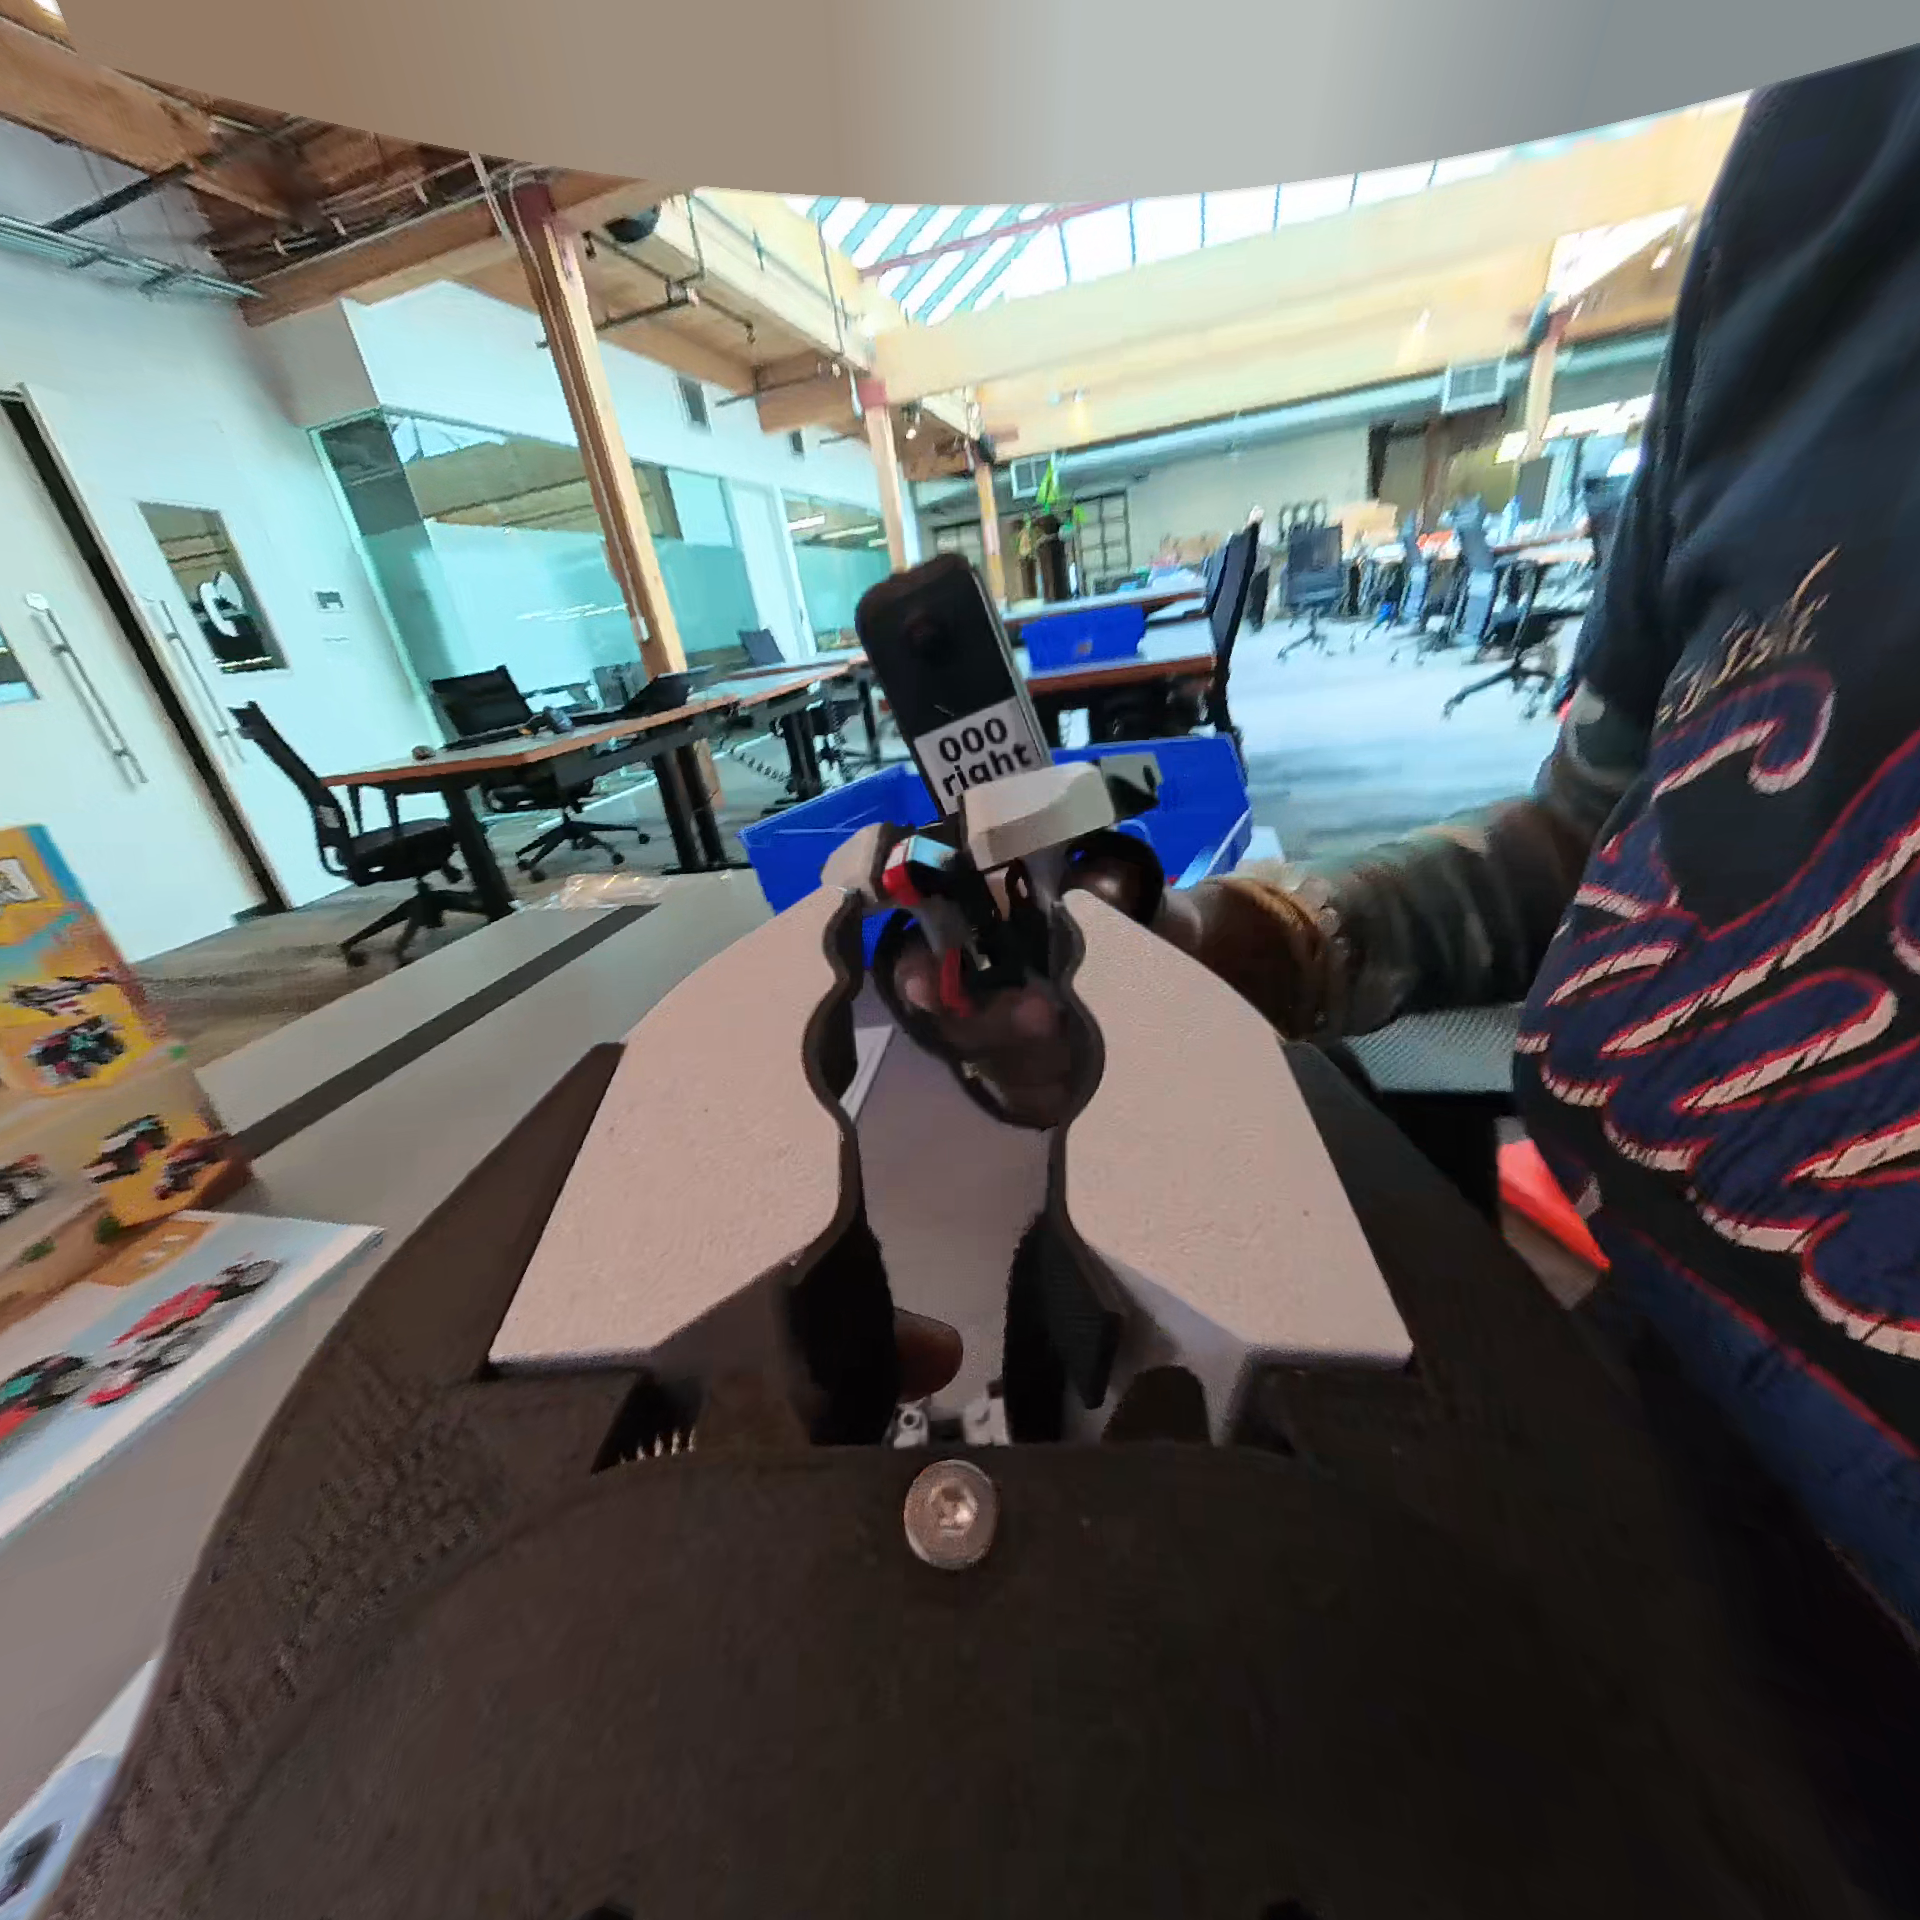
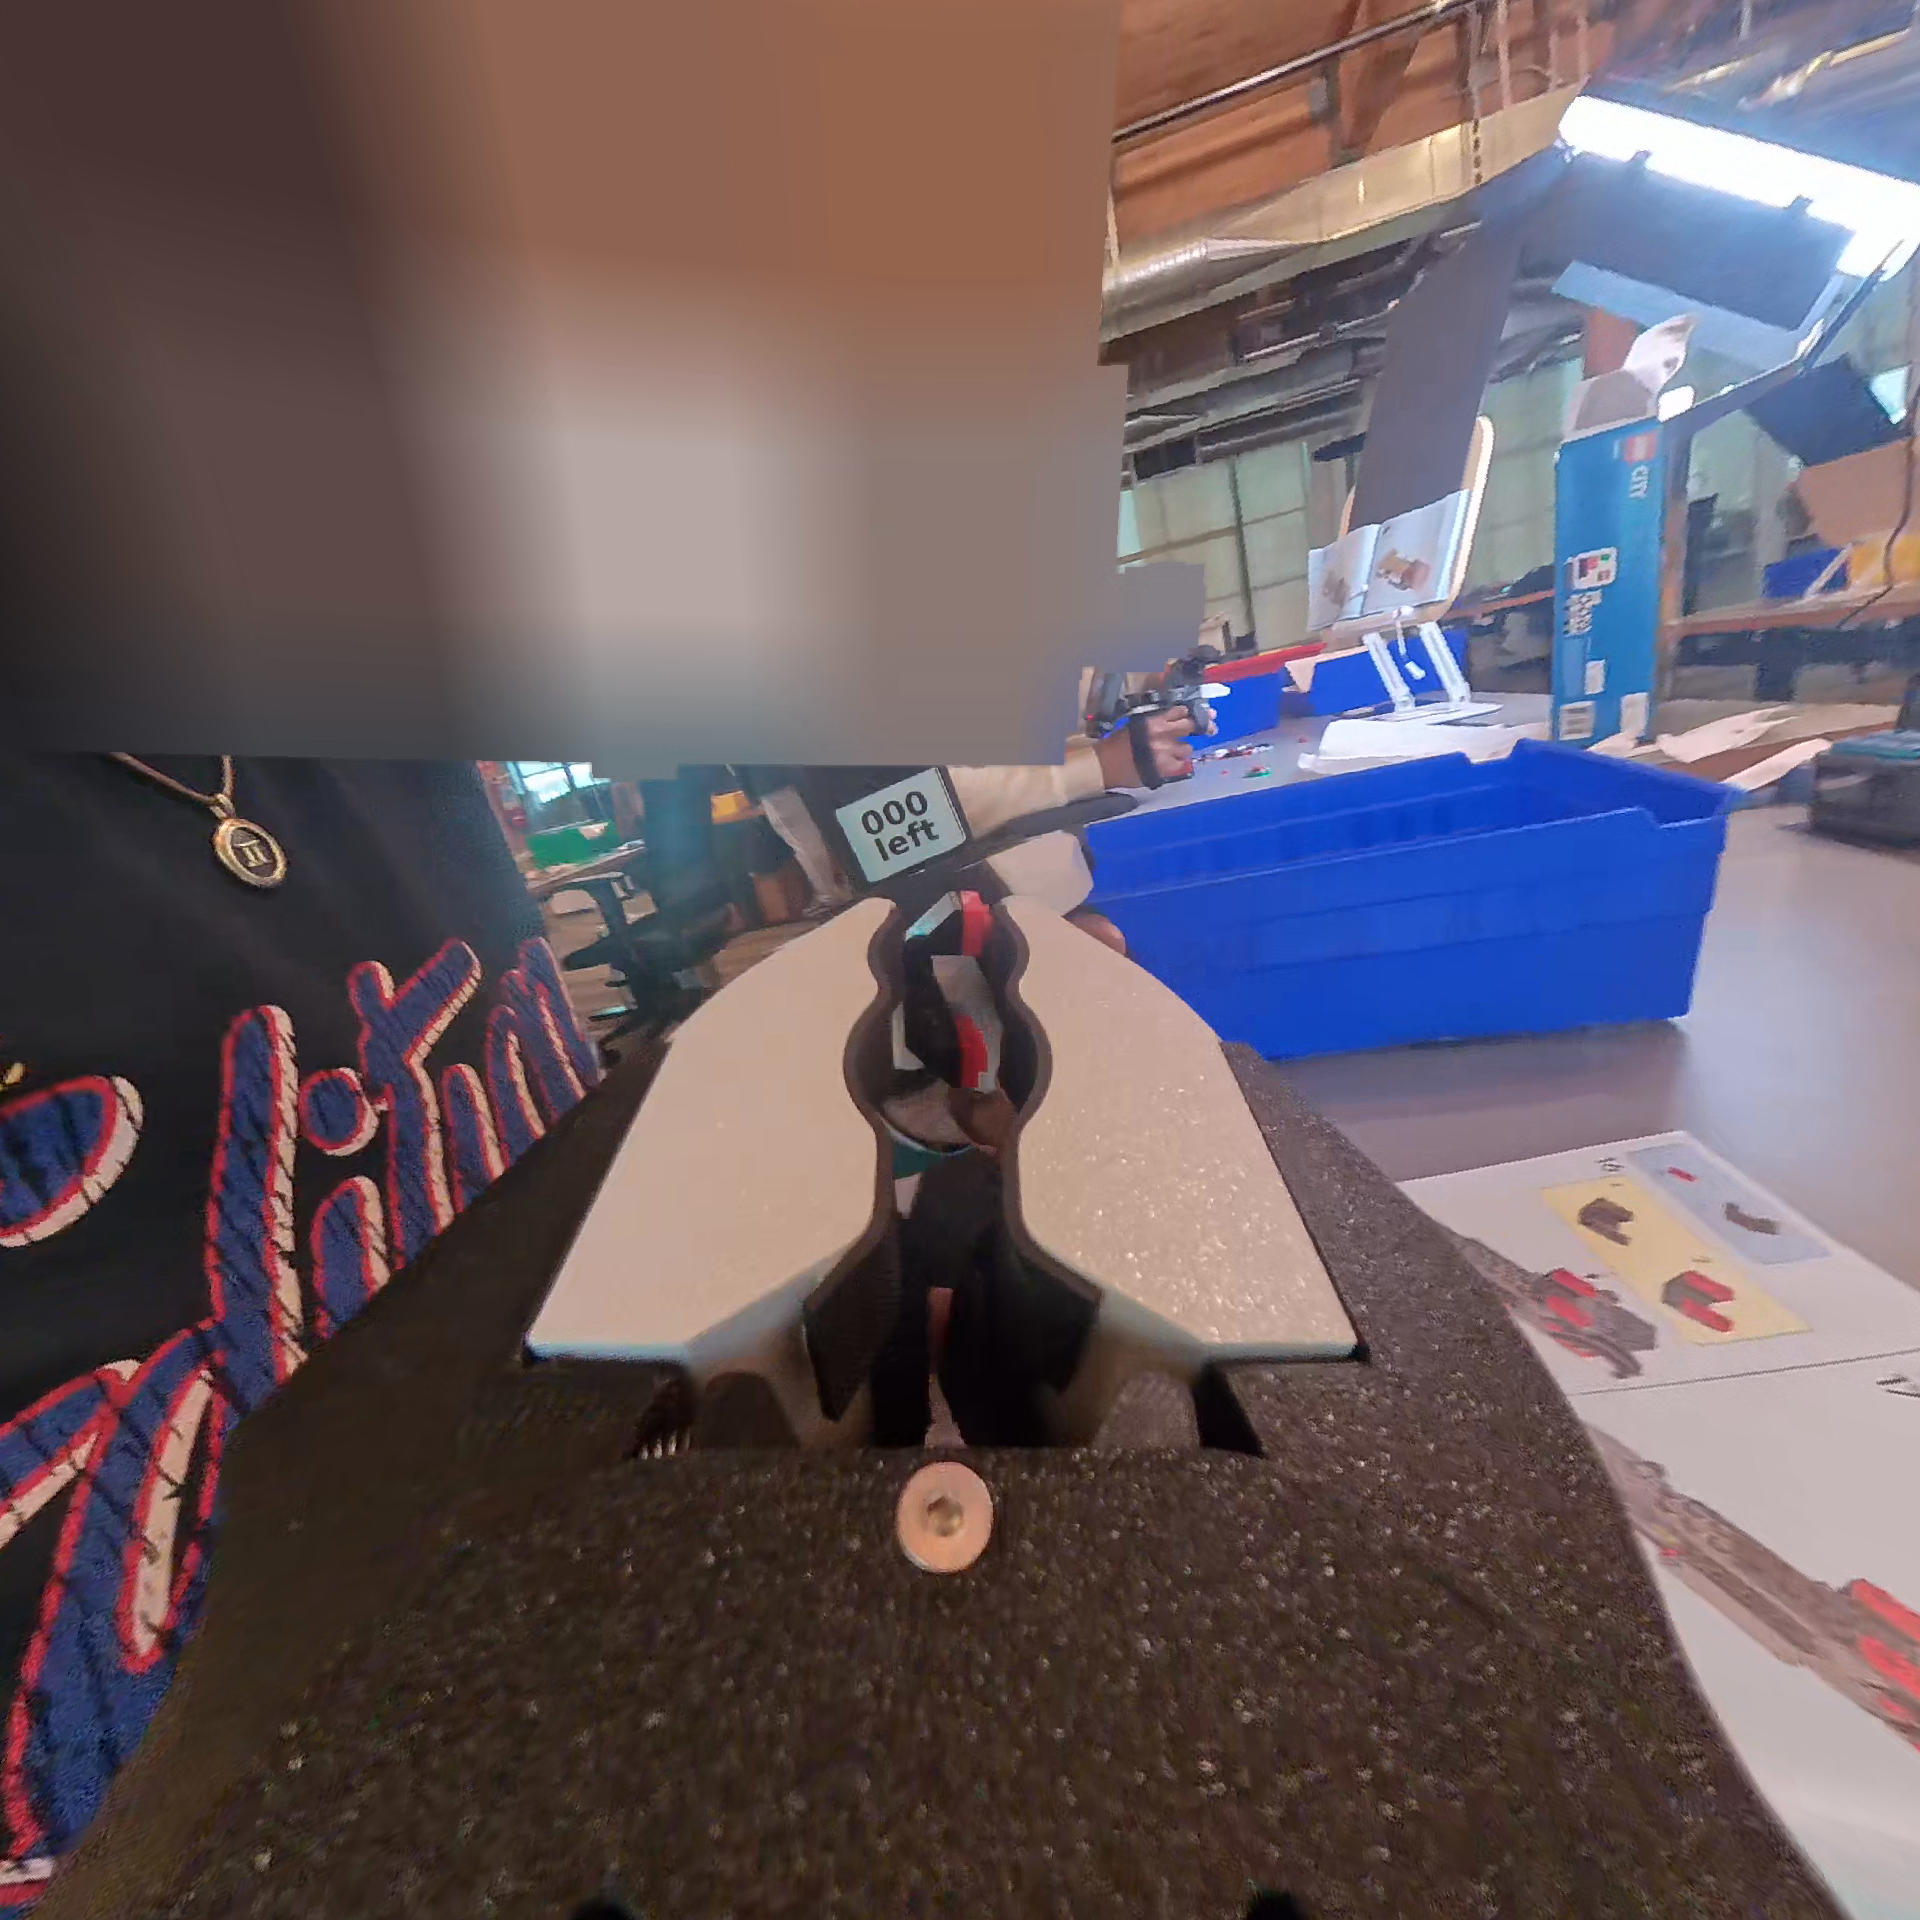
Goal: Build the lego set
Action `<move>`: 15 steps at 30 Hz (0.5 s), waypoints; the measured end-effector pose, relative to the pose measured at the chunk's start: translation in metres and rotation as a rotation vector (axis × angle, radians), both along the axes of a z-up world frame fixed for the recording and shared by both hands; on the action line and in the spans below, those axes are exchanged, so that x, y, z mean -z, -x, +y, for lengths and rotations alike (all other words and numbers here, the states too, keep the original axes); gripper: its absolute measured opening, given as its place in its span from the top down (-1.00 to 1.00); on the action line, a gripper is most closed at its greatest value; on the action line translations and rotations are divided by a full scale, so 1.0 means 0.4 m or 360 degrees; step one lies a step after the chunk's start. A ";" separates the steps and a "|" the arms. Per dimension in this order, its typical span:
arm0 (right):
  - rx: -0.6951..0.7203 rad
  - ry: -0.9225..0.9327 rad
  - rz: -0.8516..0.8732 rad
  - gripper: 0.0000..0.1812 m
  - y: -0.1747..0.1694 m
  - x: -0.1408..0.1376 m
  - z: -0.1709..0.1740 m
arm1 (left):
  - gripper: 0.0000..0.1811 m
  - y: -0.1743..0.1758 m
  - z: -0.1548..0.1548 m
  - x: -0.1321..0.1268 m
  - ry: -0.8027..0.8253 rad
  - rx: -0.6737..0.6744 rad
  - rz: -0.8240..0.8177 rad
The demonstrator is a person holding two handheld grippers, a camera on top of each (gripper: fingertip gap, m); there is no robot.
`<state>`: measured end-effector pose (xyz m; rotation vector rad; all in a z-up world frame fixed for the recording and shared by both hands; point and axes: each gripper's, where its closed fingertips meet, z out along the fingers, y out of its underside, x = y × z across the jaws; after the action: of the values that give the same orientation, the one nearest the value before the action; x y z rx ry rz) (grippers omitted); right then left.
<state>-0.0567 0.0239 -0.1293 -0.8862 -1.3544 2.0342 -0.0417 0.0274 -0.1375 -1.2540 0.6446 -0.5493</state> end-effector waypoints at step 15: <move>-0.0050 0.0085 -0.0056 0.83 0.003 0.012 -0.008 | 0.81 0.007 -0.002 -0.006 -0.0056 -0.0120 -0.0011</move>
<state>-0.0579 0.0206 -0.1341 -0.9336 -1.3462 2.0968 -0.0445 0.0266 -0.1352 -1.2377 0.5965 -0.4781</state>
